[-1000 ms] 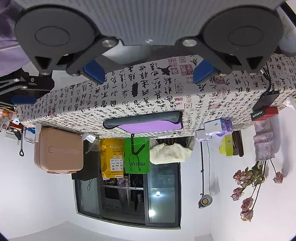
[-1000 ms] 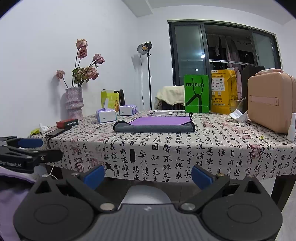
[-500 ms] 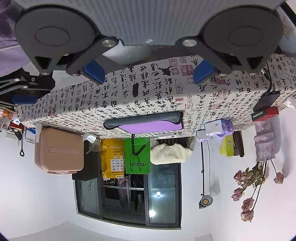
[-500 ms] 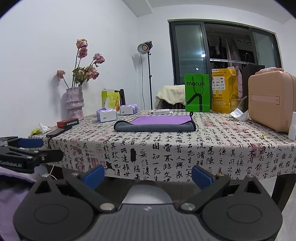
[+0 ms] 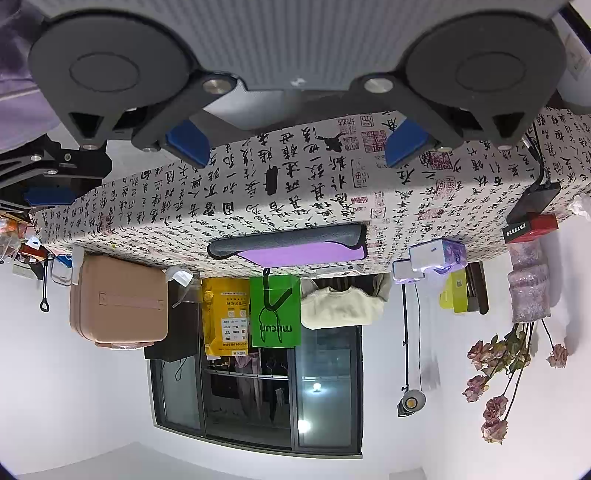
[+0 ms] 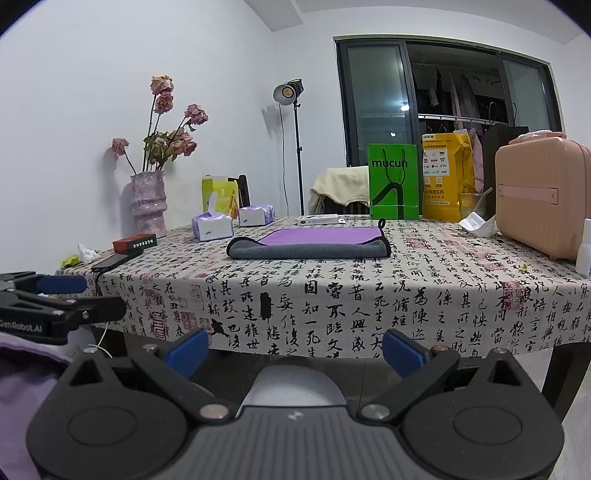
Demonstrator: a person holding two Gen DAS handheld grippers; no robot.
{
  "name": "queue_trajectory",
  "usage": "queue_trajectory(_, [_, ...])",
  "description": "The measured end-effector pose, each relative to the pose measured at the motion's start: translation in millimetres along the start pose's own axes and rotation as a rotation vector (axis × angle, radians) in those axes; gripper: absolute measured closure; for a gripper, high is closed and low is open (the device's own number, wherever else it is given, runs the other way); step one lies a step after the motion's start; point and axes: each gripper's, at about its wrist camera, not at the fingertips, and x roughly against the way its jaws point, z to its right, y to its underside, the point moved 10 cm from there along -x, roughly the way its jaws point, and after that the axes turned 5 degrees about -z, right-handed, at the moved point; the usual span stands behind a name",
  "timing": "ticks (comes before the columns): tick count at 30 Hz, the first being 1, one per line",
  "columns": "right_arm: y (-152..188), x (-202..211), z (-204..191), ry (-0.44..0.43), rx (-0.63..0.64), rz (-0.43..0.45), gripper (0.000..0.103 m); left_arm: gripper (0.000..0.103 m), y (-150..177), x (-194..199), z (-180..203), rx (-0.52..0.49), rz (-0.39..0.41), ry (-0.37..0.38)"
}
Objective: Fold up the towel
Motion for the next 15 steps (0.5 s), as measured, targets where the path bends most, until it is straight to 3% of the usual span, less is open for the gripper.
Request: queue_trajectory(15, [0.7, -0.9, -0.1, -0.004, -0.002, -0.001, 0.001, 0.000, 0.8, -0.6, 1.7, -0.001, -0.001, 0.001])
